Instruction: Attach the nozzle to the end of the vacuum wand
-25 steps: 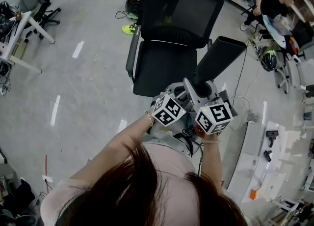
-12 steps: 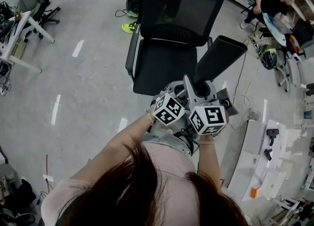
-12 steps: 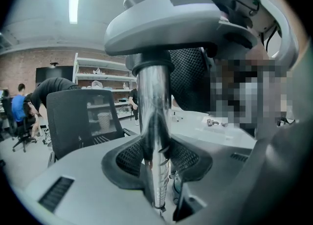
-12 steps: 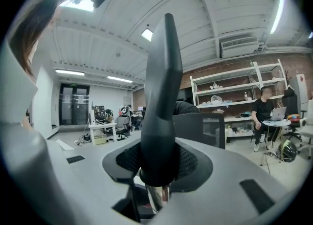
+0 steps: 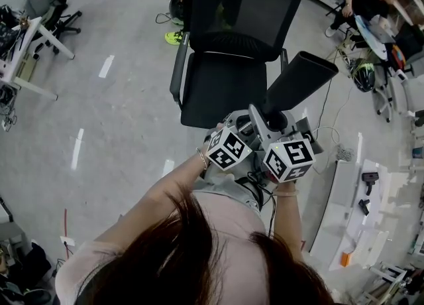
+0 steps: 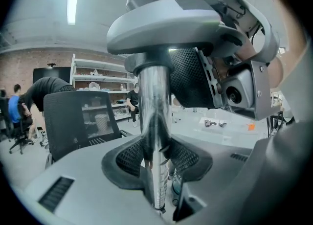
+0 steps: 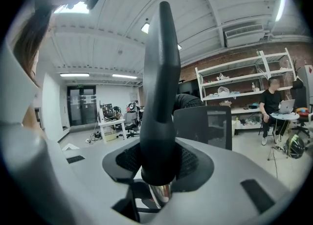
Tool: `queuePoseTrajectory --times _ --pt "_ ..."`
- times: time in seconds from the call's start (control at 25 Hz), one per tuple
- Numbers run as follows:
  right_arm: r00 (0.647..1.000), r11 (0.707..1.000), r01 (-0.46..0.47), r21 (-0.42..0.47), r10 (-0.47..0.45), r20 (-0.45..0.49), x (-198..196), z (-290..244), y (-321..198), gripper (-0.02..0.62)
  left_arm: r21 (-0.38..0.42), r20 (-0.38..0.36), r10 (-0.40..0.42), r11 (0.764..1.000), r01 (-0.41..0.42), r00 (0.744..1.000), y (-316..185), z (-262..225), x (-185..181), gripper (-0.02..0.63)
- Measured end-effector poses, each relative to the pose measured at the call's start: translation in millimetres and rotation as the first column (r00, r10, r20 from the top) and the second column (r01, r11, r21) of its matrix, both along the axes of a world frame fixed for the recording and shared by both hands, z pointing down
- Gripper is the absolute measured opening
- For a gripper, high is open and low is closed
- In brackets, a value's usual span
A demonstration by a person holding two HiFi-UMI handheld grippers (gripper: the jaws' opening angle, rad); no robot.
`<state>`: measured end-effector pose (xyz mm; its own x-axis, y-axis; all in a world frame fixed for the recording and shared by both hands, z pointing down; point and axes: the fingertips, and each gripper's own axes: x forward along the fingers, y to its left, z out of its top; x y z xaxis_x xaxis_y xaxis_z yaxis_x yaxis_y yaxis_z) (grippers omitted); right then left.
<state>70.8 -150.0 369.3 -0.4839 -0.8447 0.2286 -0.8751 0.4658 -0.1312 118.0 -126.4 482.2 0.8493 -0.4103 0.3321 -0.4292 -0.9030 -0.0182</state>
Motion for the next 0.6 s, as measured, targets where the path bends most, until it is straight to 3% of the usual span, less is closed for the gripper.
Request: queuePoseTrajectory --times 0.4,0.6 --pt "0.99 0.988 0.131 -0.087 -0.134 -0.033 -1.8 1.8 7.9 0.169 0.003 -0.003 0.011 1.0 -0.011 1.0 5.0 -0.7 2.6 0.156" --pt "0.996 0.995 0.084 -0.046 -0.085 -0.035 0.7 0.3 9.0 0.17 0.009 0.004 0.006 1.0 -0.006 1.0 6.8 -1.0 3.2 0.156"
